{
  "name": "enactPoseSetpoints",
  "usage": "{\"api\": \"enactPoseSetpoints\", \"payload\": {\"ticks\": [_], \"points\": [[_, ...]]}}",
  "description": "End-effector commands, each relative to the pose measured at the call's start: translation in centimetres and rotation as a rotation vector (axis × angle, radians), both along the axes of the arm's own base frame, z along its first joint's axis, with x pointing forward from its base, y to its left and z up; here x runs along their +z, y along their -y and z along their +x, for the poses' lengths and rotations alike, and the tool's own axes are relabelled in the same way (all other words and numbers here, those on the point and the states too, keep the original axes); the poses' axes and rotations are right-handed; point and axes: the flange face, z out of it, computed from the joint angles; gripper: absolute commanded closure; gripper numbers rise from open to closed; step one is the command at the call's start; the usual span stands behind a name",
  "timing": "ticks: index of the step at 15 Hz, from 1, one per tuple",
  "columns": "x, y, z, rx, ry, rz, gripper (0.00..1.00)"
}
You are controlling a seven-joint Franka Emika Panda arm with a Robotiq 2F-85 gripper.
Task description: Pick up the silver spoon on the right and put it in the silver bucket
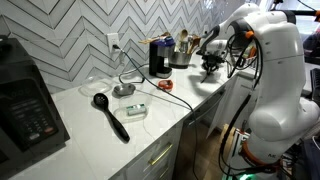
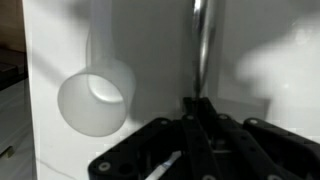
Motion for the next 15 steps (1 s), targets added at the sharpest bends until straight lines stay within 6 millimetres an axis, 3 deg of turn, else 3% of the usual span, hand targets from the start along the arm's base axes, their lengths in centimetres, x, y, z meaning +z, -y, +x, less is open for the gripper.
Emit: {"api": "enactPoseSetpoints", "payload": {"ticks": [1,6,10,15], "points": [[1.5,-1.5,-0.2,0.002,0.034,0.031,0.97],[5.0,-4.0,-0.2,0.051,0.058,0.047,0.97],[8.2,-8.4,-1.3,0.262,0.035,0.066,0.97],[18.4,-12.3,-1.6,0.412,0.124,-0.193,0.97]]}}
